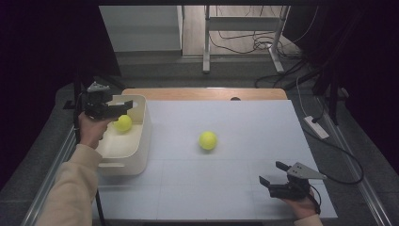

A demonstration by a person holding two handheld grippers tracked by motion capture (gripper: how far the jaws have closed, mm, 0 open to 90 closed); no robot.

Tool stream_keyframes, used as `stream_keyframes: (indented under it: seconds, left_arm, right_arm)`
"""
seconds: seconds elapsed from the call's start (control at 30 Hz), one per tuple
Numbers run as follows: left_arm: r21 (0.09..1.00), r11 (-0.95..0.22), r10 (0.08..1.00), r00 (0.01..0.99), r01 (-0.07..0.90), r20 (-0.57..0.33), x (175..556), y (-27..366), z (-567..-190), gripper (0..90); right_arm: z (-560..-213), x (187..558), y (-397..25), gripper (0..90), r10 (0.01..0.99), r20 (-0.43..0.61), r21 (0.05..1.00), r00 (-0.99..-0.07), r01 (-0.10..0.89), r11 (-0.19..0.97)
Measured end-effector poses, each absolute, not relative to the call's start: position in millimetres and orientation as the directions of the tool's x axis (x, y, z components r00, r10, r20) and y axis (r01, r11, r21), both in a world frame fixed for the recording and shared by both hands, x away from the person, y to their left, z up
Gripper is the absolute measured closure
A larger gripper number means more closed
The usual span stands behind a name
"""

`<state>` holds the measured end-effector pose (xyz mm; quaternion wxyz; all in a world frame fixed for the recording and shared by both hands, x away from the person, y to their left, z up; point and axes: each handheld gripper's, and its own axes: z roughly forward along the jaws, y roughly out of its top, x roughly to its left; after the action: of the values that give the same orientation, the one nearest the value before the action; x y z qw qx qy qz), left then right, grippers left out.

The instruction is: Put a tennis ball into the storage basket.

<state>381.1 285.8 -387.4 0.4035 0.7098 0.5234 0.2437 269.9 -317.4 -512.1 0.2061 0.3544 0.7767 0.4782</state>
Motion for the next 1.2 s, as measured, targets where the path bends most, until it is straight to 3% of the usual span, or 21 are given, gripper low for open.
stream_keyframes:
  seconds: [0.67,1.2]
  left_arm:
    - [0.886,-0.103,0.864,0.481,0.452,-0.145,355.3,262.8,-379.2,14.7]
    - [0.909,-0.131,0.815,0.566,0.395,-0.128,340.9,234.0,-376.2,14.6]
  right_arm:
    - [-512.7,273.8,-319.0,9.7,0.756,0.04,0.891,-0.654,0.365,0.269]
    - [-512.1,267.6,-322.3,9.7,0.764,0.032,0.892,-0.645,0.363,0.269]
